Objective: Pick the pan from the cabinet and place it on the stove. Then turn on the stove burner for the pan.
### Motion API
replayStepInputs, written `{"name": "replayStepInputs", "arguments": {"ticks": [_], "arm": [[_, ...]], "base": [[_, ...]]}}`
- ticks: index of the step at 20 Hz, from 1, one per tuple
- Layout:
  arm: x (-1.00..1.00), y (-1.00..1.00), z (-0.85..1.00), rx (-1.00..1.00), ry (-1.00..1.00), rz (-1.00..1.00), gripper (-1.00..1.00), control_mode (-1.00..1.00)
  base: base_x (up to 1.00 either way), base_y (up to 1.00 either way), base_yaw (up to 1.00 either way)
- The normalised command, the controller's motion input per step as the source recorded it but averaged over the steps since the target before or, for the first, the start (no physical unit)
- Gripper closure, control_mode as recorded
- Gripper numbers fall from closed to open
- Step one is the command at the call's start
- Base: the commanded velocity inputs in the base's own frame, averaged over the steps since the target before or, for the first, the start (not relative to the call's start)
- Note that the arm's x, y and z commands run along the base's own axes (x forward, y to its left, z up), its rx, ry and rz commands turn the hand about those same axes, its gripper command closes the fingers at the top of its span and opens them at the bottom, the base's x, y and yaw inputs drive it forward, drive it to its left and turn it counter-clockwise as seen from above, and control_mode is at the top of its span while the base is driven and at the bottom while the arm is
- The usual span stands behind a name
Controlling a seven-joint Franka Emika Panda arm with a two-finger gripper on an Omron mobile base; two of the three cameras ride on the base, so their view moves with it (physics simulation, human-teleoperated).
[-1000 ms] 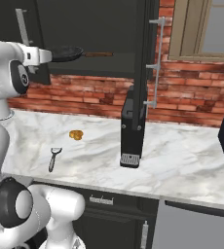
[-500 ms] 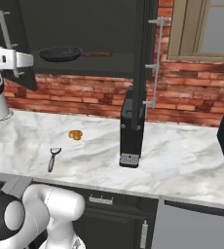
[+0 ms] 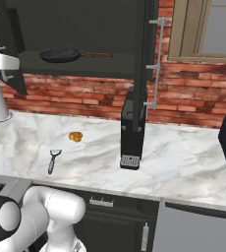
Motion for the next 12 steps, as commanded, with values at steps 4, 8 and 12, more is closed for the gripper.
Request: {"name": "replayStepInputs", "arguments": {"ticks": [4,8,12], "arm": [[-0.92,-0.21,-0.02,0.17,0.00,-0.06,-1.00,-1.00],[-0.77,-0.18,-0.15,0.10,0.00,-0.05,-1.00,-1.00],[-0.01,-0.35,-0.04,0.10,0.00,0.00,-1.00,-1.00]], "base": [[0.00,0.00,0.00],[0.00,0.00,0.00],[0.00,0.00,0.00]]}}
